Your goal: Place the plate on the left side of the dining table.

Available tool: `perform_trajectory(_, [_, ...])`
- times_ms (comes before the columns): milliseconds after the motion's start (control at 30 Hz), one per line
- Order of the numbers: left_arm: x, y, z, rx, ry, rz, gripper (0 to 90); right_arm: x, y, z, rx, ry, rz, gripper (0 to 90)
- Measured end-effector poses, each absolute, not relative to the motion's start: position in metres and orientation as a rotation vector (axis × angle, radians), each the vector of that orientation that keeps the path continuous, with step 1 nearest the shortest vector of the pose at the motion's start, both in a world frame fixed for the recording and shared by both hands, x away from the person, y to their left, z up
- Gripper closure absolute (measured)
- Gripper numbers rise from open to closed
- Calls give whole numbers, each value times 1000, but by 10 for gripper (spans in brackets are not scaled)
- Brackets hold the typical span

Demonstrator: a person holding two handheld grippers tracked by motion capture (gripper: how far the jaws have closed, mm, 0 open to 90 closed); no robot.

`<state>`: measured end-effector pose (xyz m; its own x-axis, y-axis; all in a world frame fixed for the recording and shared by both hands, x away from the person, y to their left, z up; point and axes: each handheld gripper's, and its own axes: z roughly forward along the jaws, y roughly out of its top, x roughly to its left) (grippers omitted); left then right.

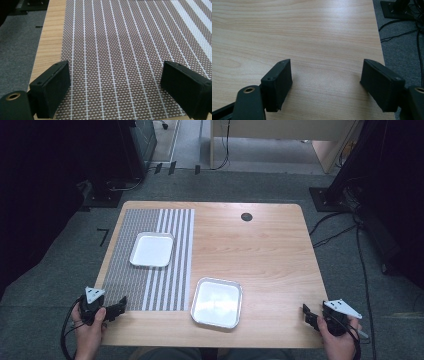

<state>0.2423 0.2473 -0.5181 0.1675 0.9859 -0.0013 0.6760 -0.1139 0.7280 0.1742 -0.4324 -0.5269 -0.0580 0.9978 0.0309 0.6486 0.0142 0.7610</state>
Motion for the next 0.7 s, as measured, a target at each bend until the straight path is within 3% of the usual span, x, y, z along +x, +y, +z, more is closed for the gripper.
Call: perform_trajectory(700, [242, 248, -518, 1852, 1568, 670, 91, 172, -430, -528, 1697, 1728, 843, 248])
